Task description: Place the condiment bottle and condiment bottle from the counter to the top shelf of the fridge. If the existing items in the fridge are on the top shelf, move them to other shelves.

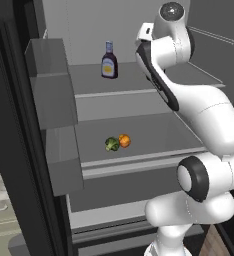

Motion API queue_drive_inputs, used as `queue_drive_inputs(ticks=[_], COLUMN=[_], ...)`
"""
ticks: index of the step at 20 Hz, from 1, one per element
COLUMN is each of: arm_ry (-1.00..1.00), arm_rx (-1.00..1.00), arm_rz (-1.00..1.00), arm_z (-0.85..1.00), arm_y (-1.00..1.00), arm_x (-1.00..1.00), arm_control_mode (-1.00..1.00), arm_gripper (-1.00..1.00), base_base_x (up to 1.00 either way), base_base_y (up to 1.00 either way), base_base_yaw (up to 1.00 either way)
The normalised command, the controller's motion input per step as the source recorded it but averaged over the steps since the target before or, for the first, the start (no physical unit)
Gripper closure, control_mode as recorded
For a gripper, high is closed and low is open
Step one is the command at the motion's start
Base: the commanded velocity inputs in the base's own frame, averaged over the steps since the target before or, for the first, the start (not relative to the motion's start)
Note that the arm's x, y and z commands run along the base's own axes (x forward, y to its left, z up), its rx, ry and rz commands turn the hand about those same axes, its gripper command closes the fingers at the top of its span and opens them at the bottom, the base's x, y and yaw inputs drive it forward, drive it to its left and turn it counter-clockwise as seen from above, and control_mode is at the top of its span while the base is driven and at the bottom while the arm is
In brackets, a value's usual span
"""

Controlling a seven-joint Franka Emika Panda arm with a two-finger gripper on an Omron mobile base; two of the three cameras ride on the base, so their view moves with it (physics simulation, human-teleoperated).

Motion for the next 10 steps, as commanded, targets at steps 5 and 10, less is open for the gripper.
queue_drive_inputs(ticks=[5, 10], arm_ry=[-0.02, -0.02], arm_rx=[0.00, 0.00], arm_rz=[0.02, 0.02], arm_z=[0.00, 0.00], arm_y=[0.00, 0.00], arm_x=[0.13, 0.12], arm_control_mode=[-1.00, -1.00], arm_gripper=[-1.00, -1.00], base_base_x=[0.00, 0.00], base_base_y=[0.00, 0.00], base_base_yaw=[0.00, 0.00])
